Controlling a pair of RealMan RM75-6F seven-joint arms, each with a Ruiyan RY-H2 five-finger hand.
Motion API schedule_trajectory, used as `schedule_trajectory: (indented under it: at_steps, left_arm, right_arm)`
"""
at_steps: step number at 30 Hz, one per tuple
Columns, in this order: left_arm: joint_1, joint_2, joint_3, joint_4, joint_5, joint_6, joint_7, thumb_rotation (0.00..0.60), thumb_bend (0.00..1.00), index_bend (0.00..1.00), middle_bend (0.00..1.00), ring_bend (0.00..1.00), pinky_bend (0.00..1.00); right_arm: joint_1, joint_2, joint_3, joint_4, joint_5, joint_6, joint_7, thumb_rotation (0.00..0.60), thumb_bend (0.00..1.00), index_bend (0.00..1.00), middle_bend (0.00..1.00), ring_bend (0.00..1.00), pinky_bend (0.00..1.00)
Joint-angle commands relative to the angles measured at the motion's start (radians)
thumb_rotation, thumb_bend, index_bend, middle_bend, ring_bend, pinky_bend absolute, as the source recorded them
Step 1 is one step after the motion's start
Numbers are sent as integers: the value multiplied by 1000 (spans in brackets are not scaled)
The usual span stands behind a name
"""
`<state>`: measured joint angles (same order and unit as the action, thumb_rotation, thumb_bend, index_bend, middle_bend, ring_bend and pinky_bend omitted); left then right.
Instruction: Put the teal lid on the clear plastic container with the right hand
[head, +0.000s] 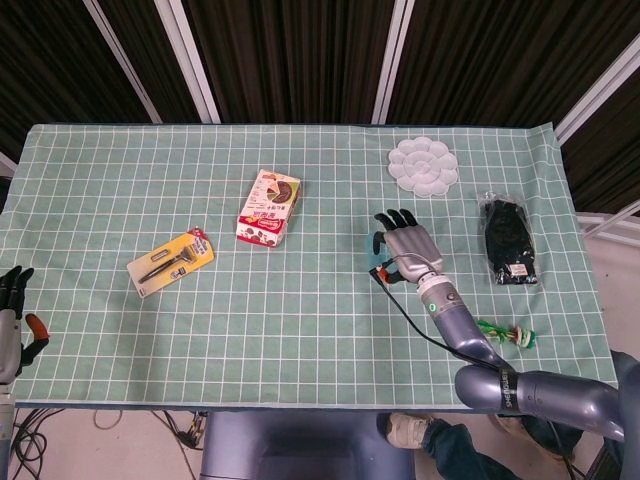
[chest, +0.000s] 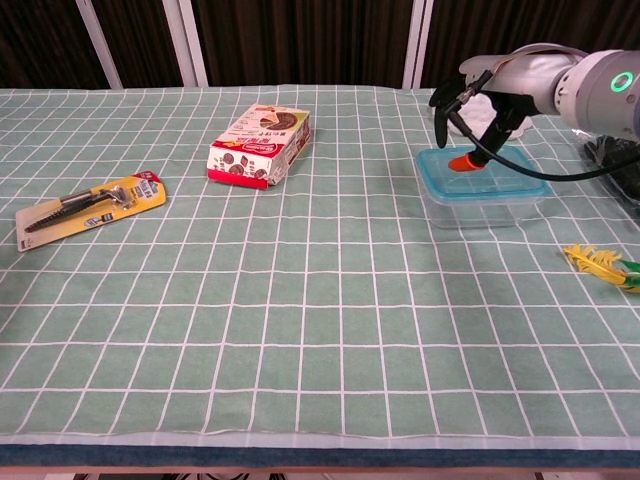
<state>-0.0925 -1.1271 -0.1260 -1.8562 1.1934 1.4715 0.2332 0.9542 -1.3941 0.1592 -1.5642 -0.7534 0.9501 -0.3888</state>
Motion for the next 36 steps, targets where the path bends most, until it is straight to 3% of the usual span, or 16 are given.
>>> schedule_trajectory:
  at_steps: [1,18,36]
  left_arm:
    - [0,1,0,0,-1,-1,-1,600,794,61,0,0,0]
    - [-3,0,-4,3,-11,-3,1,600,794,61,0,0,0]
    - [-5,-1,-5,7,-19,-5,5,600,794,61,0,0,0]
  right_arm:
    - [0,-19,5,20,-4,-5,1,600,392,502,133,0,0]
    - [-10,-71,15,103,-9,-45,11,600,416,589,132,0,0]
    - [-22,-97,0,156,5,-93,-7,600,419,590,132,0,0]
